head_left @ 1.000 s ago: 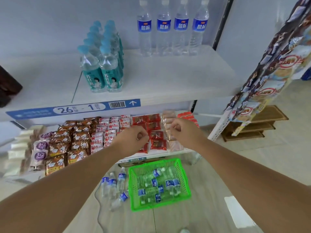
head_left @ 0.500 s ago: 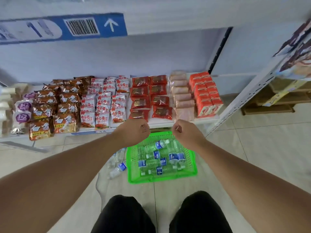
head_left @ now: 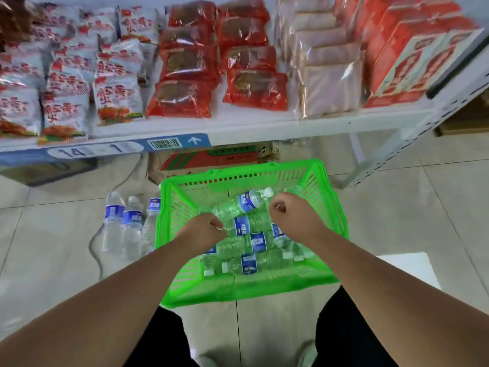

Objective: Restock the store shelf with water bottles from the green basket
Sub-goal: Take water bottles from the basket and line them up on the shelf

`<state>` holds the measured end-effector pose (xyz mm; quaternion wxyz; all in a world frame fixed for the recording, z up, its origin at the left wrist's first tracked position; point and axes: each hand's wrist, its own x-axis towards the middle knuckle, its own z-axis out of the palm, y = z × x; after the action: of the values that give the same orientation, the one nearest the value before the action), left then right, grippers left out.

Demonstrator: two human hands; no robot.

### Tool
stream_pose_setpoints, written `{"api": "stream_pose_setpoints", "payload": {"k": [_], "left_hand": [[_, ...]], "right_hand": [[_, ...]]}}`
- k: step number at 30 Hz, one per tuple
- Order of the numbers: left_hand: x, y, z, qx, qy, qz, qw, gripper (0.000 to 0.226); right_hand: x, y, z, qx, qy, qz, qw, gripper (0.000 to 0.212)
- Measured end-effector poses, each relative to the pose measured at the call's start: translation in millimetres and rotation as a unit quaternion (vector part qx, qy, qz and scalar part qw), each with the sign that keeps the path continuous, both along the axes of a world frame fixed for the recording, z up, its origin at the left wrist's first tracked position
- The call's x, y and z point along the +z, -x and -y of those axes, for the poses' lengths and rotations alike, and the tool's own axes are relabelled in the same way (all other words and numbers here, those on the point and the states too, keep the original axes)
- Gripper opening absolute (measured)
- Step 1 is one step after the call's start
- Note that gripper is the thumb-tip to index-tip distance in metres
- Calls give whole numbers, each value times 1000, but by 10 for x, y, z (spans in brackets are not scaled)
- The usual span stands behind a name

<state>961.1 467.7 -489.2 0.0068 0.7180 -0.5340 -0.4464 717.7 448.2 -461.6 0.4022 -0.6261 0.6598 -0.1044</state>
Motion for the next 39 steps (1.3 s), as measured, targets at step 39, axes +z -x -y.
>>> {"api": "stream_pose_setpoints", "payload": {"k": [39], "left_hand": [[-302, 103, -242, 114, 23, -145, 983, 45]], "right_hand": [[-767, -533, 601, 86, 83, -22, 993, 28]]}}
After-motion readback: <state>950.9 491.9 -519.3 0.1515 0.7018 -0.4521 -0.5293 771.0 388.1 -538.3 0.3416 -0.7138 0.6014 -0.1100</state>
